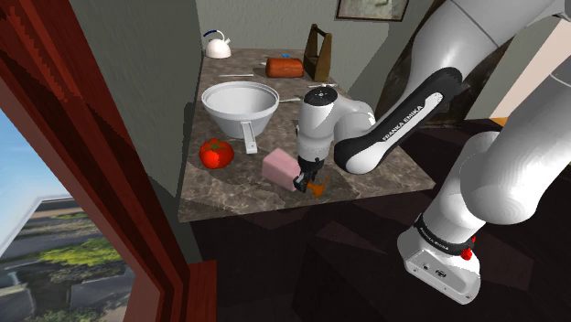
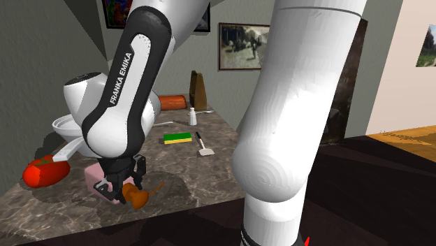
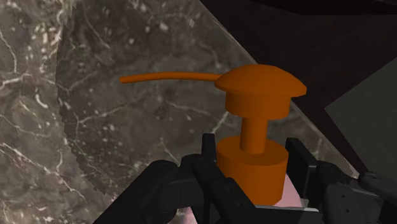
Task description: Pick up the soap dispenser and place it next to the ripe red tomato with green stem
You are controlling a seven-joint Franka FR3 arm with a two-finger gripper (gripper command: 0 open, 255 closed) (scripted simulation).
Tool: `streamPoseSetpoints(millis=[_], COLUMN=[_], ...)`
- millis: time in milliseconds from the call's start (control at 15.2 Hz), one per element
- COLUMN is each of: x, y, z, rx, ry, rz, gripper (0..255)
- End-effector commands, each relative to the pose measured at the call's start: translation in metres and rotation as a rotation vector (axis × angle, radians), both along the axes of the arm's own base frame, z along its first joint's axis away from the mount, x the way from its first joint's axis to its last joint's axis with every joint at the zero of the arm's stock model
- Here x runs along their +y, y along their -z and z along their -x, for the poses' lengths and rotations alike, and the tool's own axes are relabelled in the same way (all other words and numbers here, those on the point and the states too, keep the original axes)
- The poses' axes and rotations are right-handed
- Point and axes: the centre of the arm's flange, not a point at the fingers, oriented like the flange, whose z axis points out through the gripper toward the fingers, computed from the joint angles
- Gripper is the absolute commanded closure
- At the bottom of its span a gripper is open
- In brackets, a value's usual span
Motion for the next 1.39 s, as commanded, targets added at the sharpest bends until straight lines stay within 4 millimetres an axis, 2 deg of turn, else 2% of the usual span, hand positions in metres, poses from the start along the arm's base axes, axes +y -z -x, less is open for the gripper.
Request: streamPoseSetpoints(millis=[0, 198, 1320], x=[0.000, 0.000, 0.000], y=[0.000, 0.000, -0.090], z=[0.000, 0.000, 0.000], rx=[0.000, 0.000, 0.000], ry=[0.000, 0.000, 0.000], rz=[0.000, 0.000, 0.000], gripper=[255, 255, 255])
